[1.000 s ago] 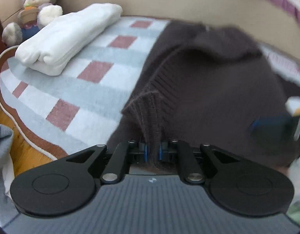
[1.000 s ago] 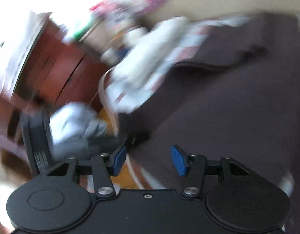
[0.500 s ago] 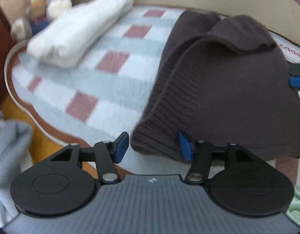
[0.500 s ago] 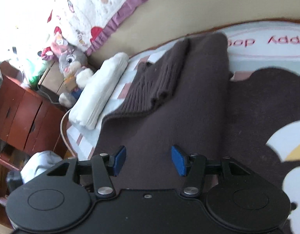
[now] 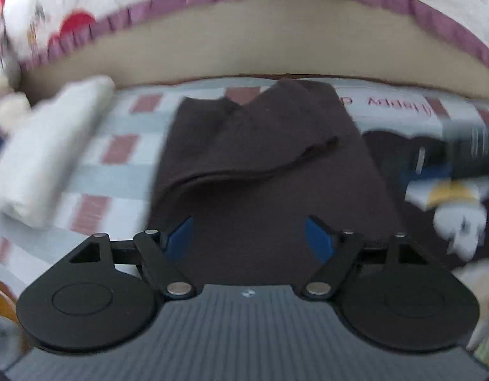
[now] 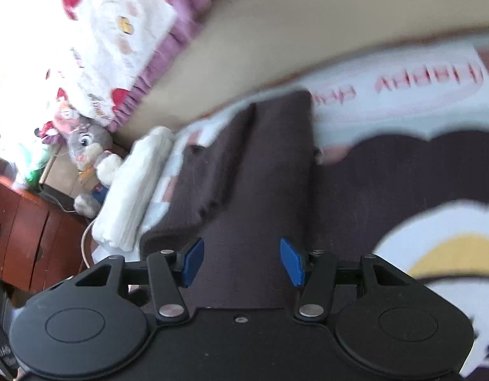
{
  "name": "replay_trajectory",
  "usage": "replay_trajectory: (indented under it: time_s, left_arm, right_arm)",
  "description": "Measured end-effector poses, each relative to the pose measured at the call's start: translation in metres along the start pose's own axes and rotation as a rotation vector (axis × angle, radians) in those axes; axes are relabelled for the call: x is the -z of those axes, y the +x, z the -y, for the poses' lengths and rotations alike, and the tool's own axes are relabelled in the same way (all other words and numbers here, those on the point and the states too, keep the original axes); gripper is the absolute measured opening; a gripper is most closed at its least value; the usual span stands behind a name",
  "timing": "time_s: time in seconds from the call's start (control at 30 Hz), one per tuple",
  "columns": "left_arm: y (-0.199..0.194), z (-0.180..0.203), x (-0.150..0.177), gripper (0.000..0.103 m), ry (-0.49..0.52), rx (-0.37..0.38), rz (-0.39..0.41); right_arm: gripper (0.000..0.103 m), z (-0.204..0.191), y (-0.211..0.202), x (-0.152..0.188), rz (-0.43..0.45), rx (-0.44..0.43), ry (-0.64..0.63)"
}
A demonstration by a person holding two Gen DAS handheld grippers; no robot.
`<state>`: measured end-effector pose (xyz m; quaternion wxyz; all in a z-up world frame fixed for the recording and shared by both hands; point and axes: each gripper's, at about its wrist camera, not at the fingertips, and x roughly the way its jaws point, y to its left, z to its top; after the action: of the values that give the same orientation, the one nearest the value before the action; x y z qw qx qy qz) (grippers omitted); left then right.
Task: Fold clothes
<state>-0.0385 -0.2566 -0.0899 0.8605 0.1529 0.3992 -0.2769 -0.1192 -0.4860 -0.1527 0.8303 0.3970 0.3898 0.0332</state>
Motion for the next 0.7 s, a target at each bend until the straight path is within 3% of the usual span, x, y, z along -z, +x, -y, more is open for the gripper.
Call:
replay_trajectory:
  time_s: [0.13, 0.27, 0.37, 0.47, 0.53, 0.7]
  left_arm:
    - [0.027, 0.031, -0.019, 0.077, 0.056, -0.002, 0.041]
    - [0.048, 0.055, -0.034, 0.087, 0.152, -0.014, 0.077]
    - [0.069, 0.056, -0.045, 0.089, 0.176, 0.009, 0.046]
    - [0.074, 0.043, -0.062, 0.012, 0.144, -0.001, 0.063]
    - [0.067, 0.033, -0.076, 0.010, 0.141, -0.056, 0.105]
    - [0.068, 0.016, -0.112, 0.011, 0.244, -0.264, 0.177]
  right_arm:
    - [0.059, 0.008, 0.015, 0.005, -0.038, 0.079, 0.010]
    - [0.059, 0.011, 0.010, 0.002, -0.028, 0.092, 0.048]
    - [0.060, 0.011, 0.012, 0.005, -0.070, 0.063, 0.064]
    - [0.060, 0.006, 0.018, 0.008, -0.103, 0.066, 0.046]
    - [0.060, 0.007, 0.019, 0.009, -0.108, 0.075, 0.050]
    - [0.060, 0.009, 0.019, 0.008, -0.096, 0.079, 0.058]
